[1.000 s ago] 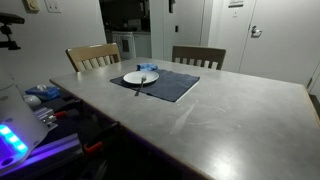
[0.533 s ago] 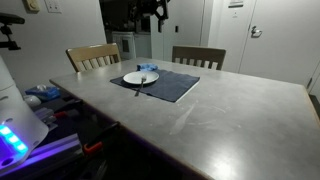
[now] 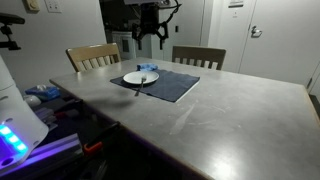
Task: Remove the fork from the white plate and place it on the placemat
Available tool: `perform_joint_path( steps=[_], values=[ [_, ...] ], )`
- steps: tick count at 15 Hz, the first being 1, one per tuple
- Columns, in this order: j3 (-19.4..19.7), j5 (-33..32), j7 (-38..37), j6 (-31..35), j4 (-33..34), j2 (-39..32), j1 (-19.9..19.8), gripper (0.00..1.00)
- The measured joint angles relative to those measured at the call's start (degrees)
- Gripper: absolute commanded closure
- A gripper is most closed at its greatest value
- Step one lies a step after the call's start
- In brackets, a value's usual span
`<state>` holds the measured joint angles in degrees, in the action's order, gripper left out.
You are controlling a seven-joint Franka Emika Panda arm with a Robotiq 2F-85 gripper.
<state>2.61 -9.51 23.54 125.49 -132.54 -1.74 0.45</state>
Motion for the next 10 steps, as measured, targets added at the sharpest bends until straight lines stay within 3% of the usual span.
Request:
perform_joint_path(
  steps=[2, 10],
  values=[
    [-0.26, 0.59, 0.55, 3.06, 0.83, -1.93, 0.00, 0.00],
    [-1.19, -2.02, -0.57, 3.36, 1.67, -2.56, 0.04, 0.00]
  ],
)
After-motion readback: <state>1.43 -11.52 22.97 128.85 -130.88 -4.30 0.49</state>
